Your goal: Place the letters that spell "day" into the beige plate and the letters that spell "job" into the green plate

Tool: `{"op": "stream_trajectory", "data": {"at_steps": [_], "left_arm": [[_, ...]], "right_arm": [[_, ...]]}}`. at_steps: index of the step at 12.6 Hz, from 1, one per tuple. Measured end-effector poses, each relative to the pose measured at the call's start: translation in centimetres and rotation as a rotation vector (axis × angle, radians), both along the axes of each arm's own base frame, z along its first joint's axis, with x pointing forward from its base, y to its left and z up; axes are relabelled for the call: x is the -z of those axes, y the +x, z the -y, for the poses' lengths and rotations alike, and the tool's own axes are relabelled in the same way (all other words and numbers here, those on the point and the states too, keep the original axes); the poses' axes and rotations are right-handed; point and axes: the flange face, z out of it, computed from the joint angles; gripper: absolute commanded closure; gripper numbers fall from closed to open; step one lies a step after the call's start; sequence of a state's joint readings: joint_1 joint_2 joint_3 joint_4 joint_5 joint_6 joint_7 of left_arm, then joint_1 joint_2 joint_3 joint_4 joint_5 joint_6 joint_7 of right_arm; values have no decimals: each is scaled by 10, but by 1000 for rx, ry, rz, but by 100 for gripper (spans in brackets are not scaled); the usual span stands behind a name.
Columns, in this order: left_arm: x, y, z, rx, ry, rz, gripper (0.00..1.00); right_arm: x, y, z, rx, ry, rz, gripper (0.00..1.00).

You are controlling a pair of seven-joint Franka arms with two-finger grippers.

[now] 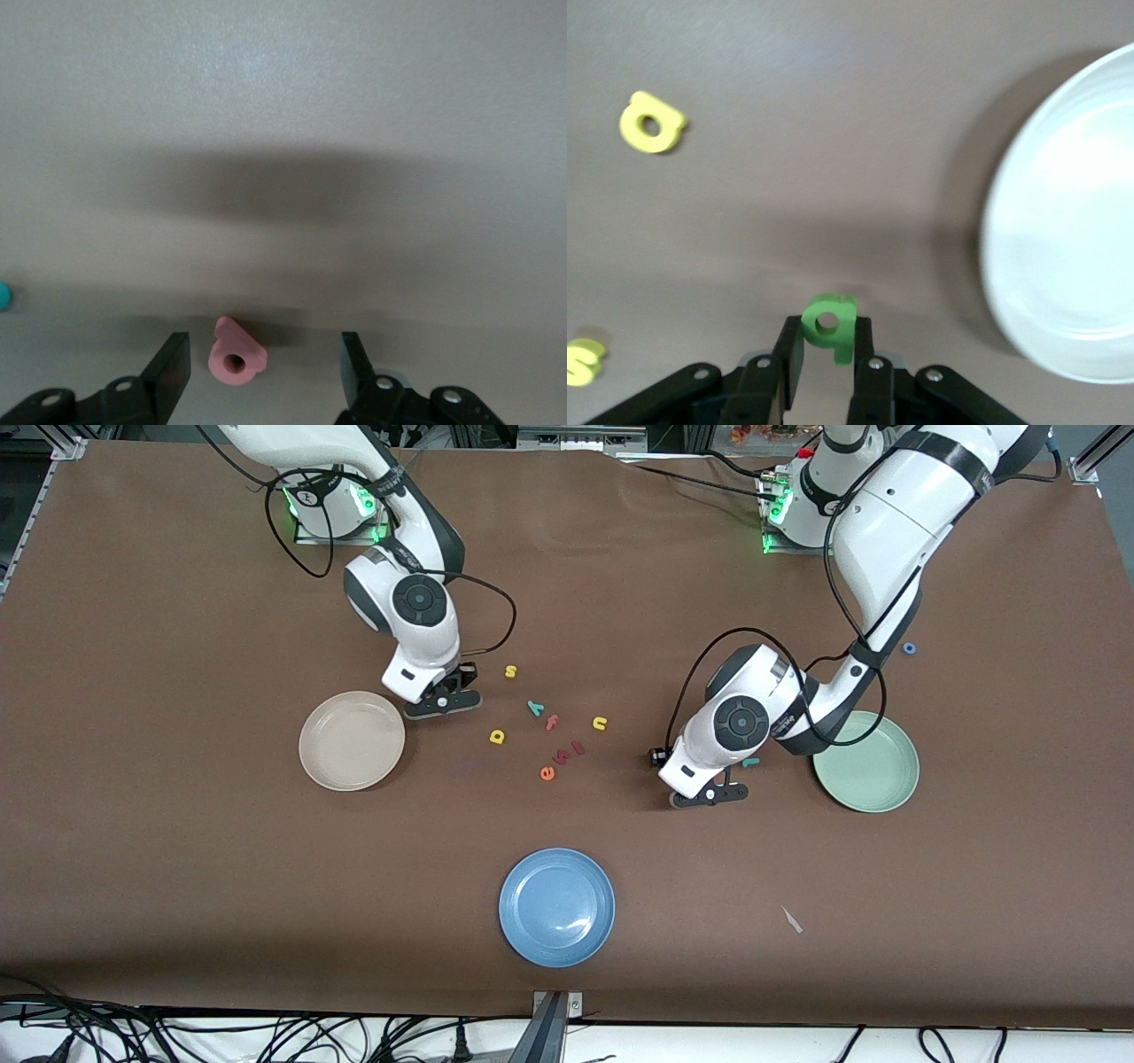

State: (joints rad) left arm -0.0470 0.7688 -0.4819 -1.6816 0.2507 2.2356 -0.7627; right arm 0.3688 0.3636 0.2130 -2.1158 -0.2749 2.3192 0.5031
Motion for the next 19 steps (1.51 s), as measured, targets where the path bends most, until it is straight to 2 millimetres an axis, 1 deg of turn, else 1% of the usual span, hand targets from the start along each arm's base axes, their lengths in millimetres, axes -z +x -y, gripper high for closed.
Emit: {"op": "stream_trajectory", "data": {"at_steps": [2,3,4,5,6,7,8,9,10,12,13,14,15,16,17,18,19], "left_arm": [[9,-2,-2,2,5,-11,30],[12,-2,-3,8,12,-11,35],[15,-2,-3,13,17,-11,42],[16,-2,-4,14,18,-12,56],[15,-2,-4,14,18,-12,75],[14,-1,-3,14,18,-10,89],[12,-1,-3,14,18,-8,100],[10,0,-4,14,21,-8,100],[10,1,-4,13,22,-8,100],[4,4,-12,28,43,-23,100],[-9,9,-19,51,59,-35,100],[-31,17,-33,79,77,-39,100],[-57,25,-52,113,93,-43,100],[-85,30,-76,148,108,-51,100],[-109,35,-104,183,114,-62,100],[-126,38,-132,215,114,-77,100],[-132,40,-161,243,109,-99,100]], "right_arm": [[-26,22,27,-56,-42,-22,81],[-38,33,48,-88,-48,-35,81],[-49,44,72,-116,-37,-52,79],[-58,54,97,-142,-17,-69,77],[-65,62,119,-162,1,-80,55],[-69,67,136,-172,13,-89,21],[-69,69,145,-168,23,-94,17],[-69,69,145,-160,36,-98,16],[-69,68,142,-153,49,-101,14],[-69,66,135,-149,65,-103,14],[-71,67,131,-141,73,-98,14],[-75,67,122,-118,81,-87,14],[-79,65,106,-84,87,-73,14],[-81,59,82,-41,89,-60,14],[-79,50,55,3,87,-53,14],[-71,38,26,51,84,-47,14],[-61,25,0,106,83,-34,14]]}}
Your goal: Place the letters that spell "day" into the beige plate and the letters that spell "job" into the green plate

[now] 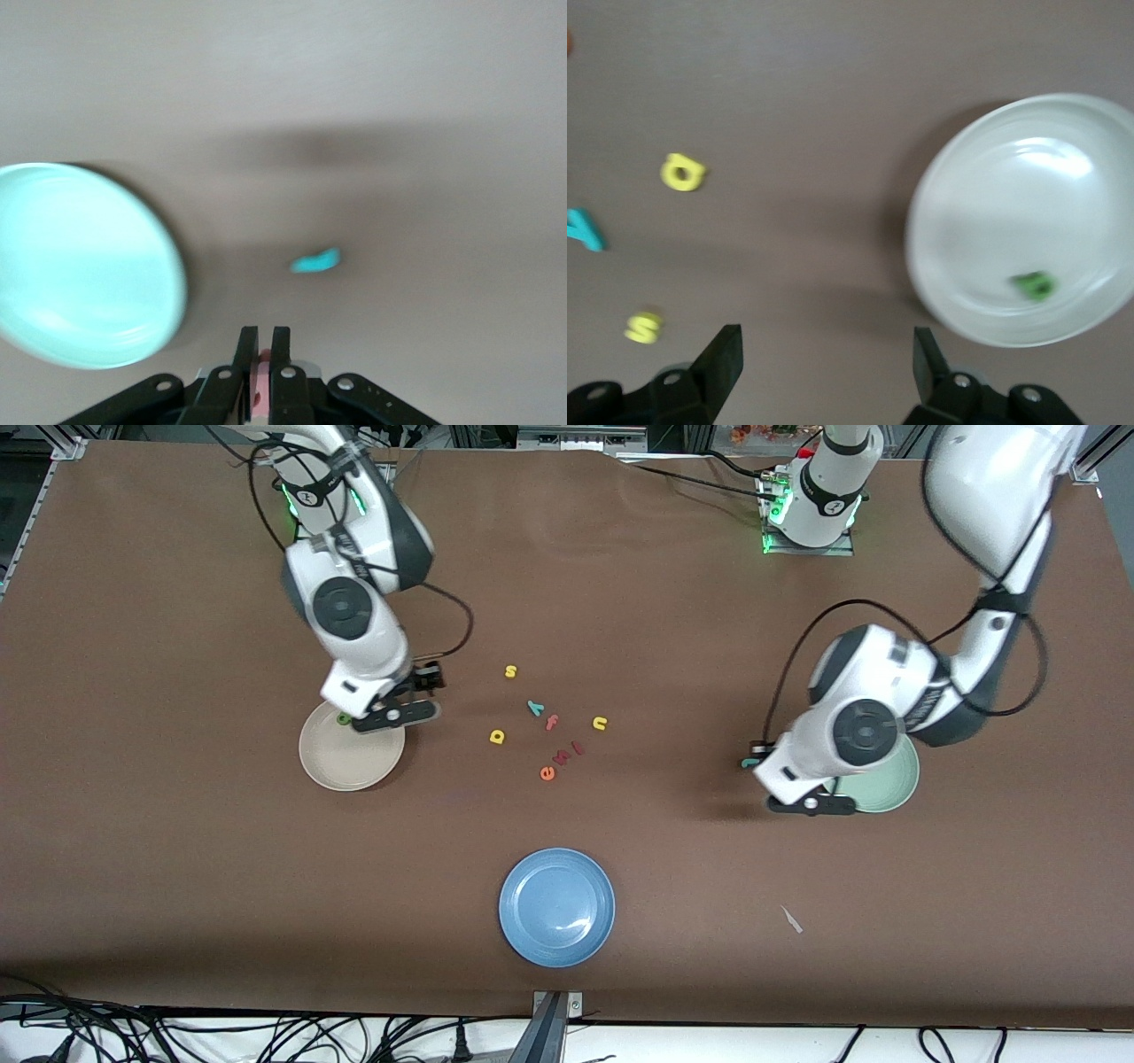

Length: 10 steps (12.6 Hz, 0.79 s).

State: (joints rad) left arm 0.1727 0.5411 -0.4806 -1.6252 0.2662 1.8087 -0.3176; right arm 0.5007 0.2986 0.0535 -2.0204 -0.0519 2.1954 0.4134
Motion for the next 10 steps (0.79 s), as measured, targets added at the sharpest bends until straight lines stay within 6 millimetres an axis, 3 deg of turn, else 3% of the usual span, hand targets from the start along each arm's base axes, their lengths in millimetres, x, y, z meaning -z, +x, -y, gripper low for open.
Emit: {"op": "stream_trajectory", "data": {"at_steps": [2,5,6,8,10], "left_arm": [[11,3,-58,44,-30,-47,100],[56,2,-129,78,-72,-99,100],[76,1,-140,85,-75,-108,82],[108,-2,-144,88,-91,-139,3],[113,-3,-140,91,-99,-145,0]], "right_arm": [[21,-17,-32,101,-8,11,14],[39,-34,-59,236,4,16,14],[46,-41,-67,255,10,16,14],[55,-43,-72,266,20,20,14],[50,-34,-72,271,38,41,14]]}}
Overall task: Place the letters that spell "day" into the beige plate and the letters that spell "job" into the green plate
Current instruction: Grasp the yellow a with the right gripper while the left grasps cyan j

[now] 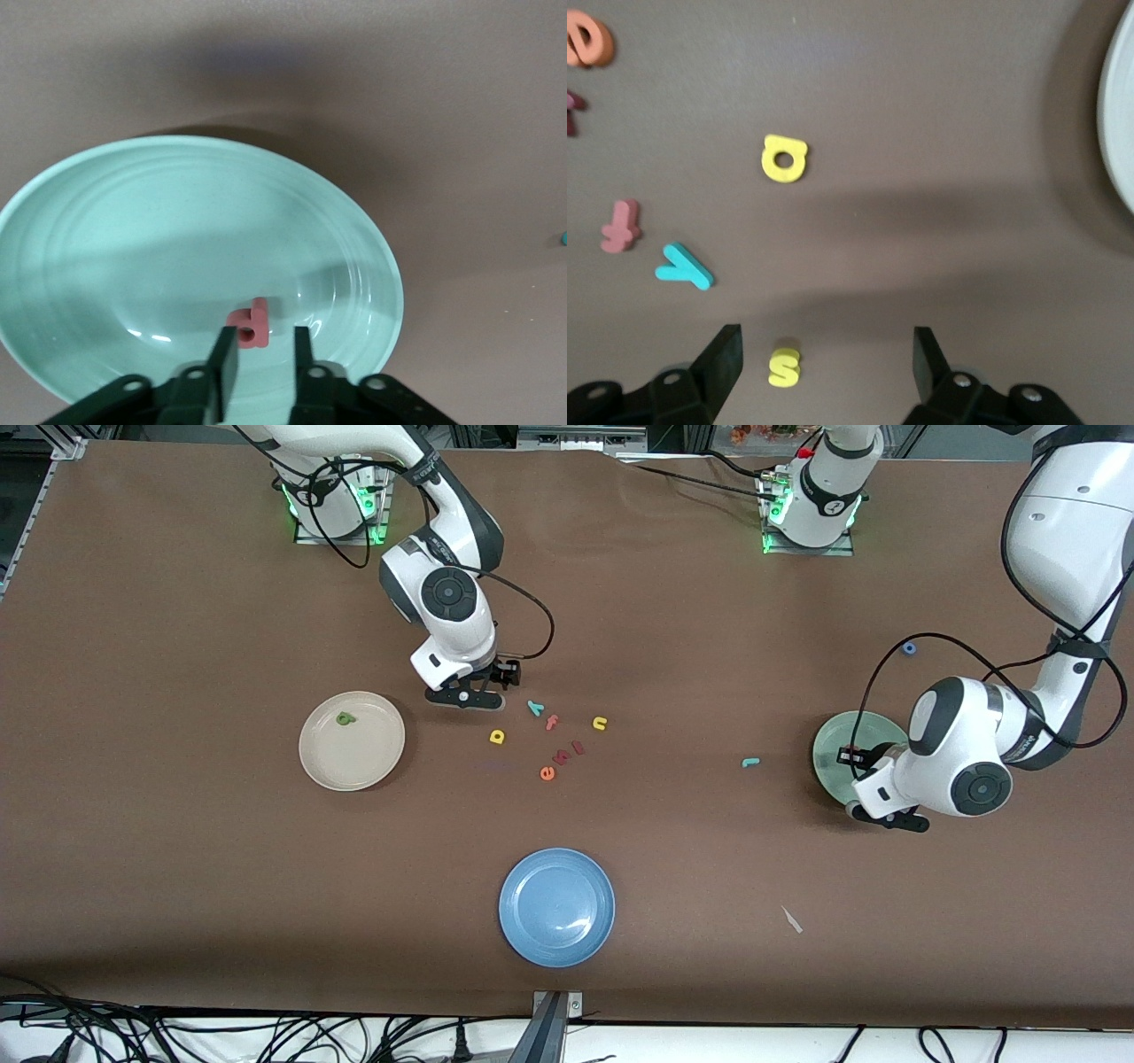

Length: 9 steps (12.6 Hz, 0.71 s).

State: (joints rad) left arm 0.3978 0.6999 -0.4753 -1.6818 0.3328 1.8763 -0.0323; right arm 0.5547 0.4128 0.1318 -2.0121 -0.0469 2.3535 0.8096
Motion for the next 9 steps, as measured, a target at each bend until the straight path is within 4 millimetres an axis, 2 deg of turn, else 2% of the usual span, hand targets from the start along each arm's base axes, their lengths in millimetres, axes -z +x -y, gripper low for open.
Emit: {"op": "stream_trajectory", "data": {"at_steps": [1,2,3,5,6,7,9], "left_arm": [[-8,3,3,5,-1,12,0],[-27,7,12,14,-1,33,0],[-55,12,25,22,-1,64,0],[-109,12,56,-14,-19,116,1],[-126,9,73,-39,-29,129,2],[-133,7,91,-63,-32,135,4],[-127,-1,135,-112,-20,144,8]], "right_arm": [[-6,9,0,1,10,15,14],[-12,20,-1,1,23,31,14],[-14,31,-1,5,31,39,14],[4,40,-2,10,27,26,15],[16,41,-3,8,26,23,15],[26,43,-5,8,28,23,16],[35,47,-7,8,29,21,19]]}}
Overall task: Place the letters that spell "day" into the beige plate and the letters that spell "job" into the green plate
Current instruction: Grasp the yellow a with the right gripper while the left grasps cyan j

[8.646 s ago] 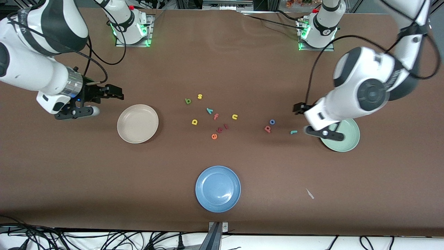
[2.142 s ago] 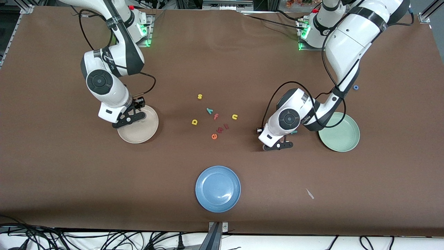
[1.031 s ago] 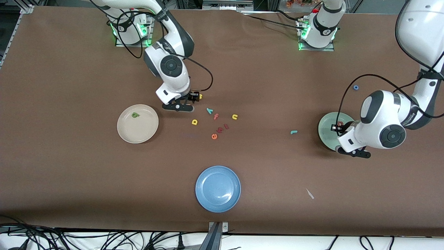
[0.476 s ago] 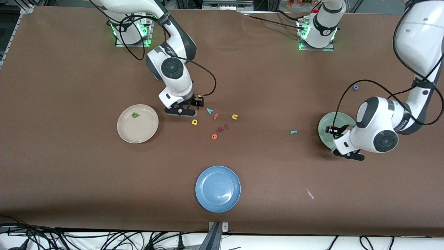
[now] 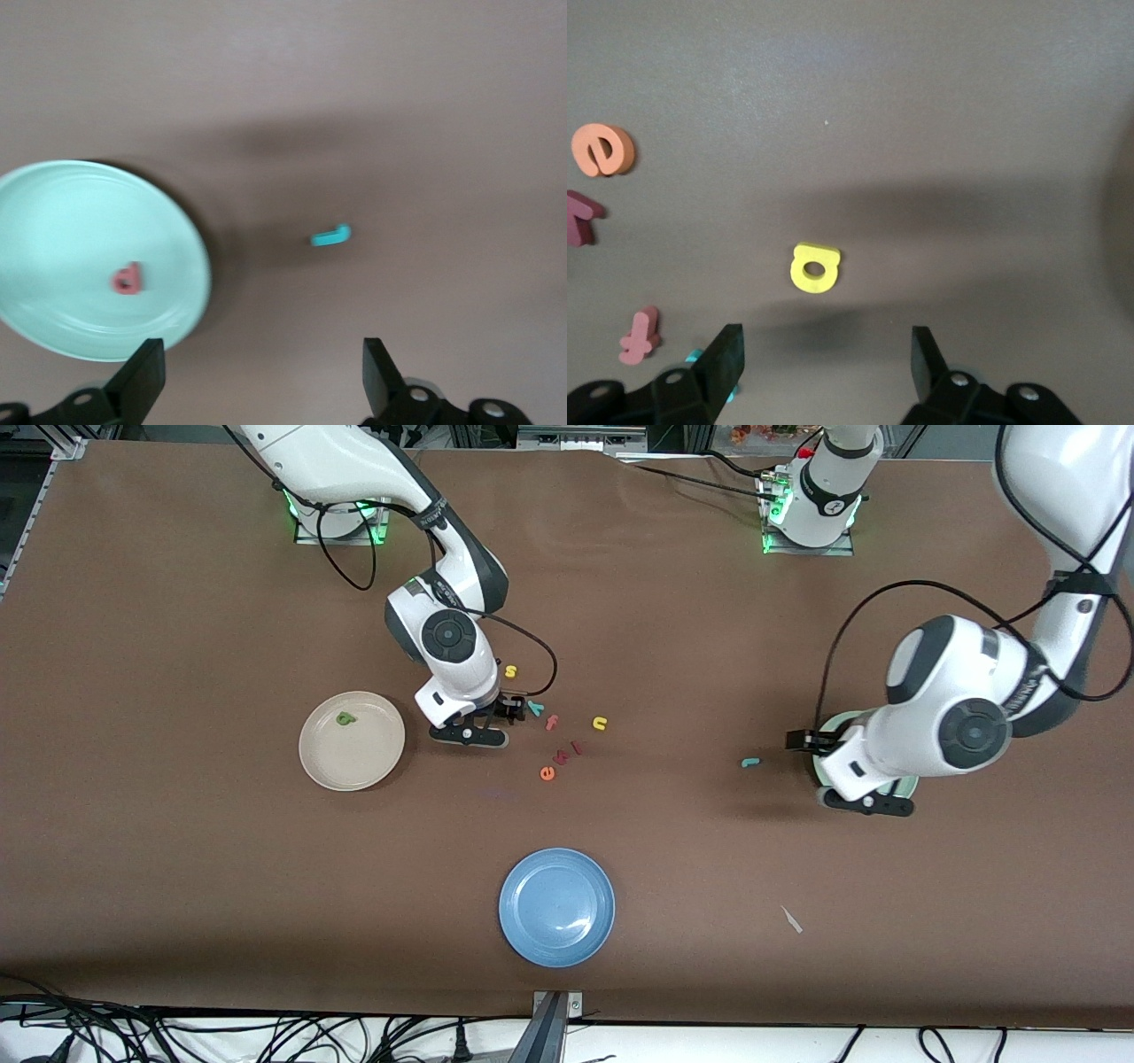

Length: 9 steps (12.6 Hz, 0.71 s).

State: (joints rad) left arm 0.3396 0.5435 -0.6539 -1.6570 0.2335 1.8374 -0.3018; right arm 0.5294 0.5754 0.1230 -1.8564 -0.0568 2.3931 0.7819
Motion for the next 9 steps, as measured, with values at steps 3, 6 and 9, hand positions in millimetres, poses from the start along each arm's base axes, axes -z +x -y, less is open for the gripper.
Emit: {"op": "stream_trajectory", "data": {"at_steps": [3,6,9], "left_arm": [[50,-9,46,-64,-29,25,11],[100,-20,47,-103,-21,47,11],[126,-31,38,-162,-2,44,11]], "right_arm": [[9,3,-1,-17,-8,10,19],[22,7,-3,-17,-7,9,20],[26,9,-5,-20,-9,10,23]]}}
